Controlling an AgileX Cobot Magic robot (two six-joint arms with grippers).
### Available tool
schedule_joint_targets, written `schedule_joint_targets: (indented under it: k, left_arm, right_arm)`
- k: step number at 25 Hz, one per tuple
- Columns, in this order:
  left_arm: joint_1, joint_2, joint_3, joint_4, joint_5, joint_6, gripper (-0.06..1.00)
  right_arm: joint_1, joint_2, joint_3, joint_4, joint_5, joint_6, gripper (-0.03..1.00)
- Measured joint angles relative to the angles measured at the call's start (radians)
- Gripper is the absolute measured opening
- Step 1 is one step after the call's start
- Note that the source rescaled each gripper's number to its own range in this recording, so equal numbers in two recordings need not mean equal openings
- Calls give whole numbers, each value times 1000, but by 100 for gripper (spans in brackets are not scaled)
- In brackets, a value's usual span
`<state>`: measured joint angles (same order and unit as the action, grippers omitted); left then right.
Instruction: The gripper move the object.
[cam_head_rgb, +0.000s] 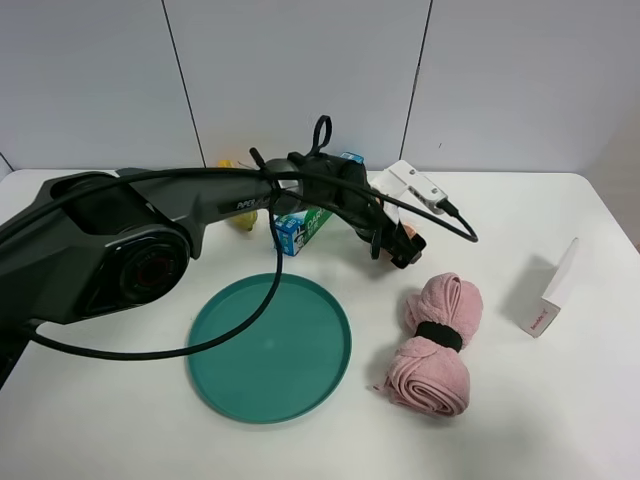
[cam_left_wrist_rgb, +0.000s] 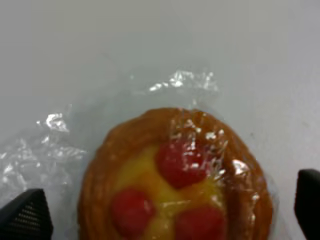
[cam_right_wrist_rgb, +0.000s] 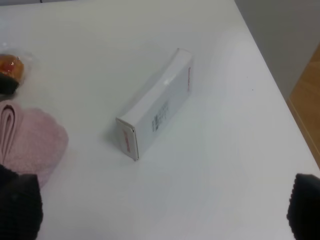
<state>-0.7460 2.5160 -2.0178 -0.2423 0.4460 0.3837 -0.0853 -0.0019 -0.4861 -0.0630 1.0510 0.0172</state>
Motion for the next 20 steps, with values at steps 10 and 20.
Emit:
schedule_joint_targets:
  k: [10,20]
  left_arm:
    - [0,-340,0,4,173,-10,99]
    - [115,-481,-2,107,412,-66,99]
  right_arm:
    - [0,0,0,0,0,0,100]
    - [0,0,0,0,0,0,100]
